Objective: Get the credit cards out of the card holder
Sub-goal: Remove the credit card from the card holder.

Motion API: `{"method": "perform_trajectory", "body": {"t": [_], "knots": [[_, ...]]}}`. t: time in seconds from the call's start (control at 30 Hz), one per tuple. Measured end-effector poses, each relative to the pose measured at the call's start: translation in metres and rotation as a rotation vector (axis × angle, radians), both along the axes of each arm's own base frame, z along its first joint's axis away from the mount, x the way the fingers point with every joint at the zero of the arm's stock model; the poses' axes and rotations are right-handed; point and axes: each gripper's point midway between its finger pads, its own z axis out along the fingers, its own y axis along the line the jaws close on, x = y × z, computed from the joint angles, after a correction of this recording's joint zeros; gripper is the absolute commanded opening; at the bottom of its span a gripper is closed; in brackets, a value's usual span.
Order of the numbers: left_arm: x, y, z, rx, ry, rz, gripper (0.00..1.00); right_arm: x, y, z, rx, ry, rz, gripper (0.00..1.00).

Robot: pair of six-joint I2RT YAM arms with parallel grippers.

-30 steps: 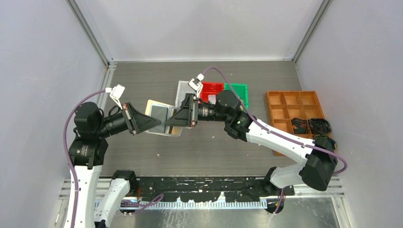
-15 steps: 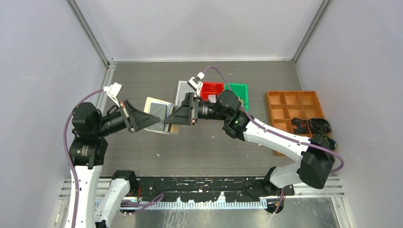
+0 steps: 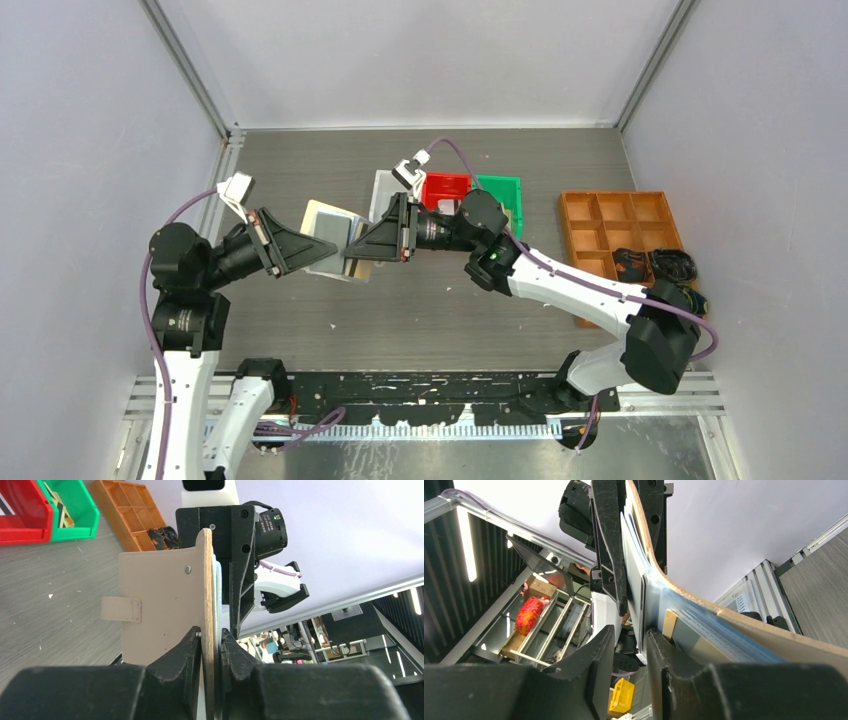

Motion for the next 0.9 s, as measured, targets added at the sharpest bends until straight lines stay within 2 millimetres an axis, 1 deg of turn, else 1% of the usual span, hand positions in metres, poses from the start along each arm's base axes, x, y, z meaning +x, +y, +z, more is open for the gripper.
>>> {"method": "perform_trajectory", "body": {"t": [0.2, 0.33, 0.5, 0.73, 0.8, 0.9], "knots": [[-0.0026, -0.0012, -0.0004, -0.010, -0.005, -0.020, 0.19, -0.0020, 0.0020, -0.0023, 0.003, 0.009, 0.015, 0.32], [-0.0034, -0.0016, -0.0009, -0.010, -0.012, -0.030, 0.19, -0.0029, 0.0026, -0.0014, 0.016, 0.018, 0.024, 0.28], [-0.0081, -0.0028, -0.0021, -0.011, -0.015, -0.052, 0.17, -0.0072, 0.0056, -0.0014, 0.036, 0.035, 0.044, 0.17], [-0.0096, -0.0031, -0.0012, -0.011, -0.020, -0.061, 0.16, -0.0066, 0.0068, -0.0050, 0.034, 0.049, 0.047, 0.03], [-0.0094, -0.0032, -0.0015, -0.011, -0.017, -0.062, 0.16, -0.0062, 0.0068, -0.0061, 0.032, 0.047, 0.043, 0.01], [-0.0086, -0.0033, -0.0024, -0.011, -0.011, -0.064, 0.15, -0.0050, 0.0060, -0.0075, 0.032, 0.045, 0.030, 0.01]]}}
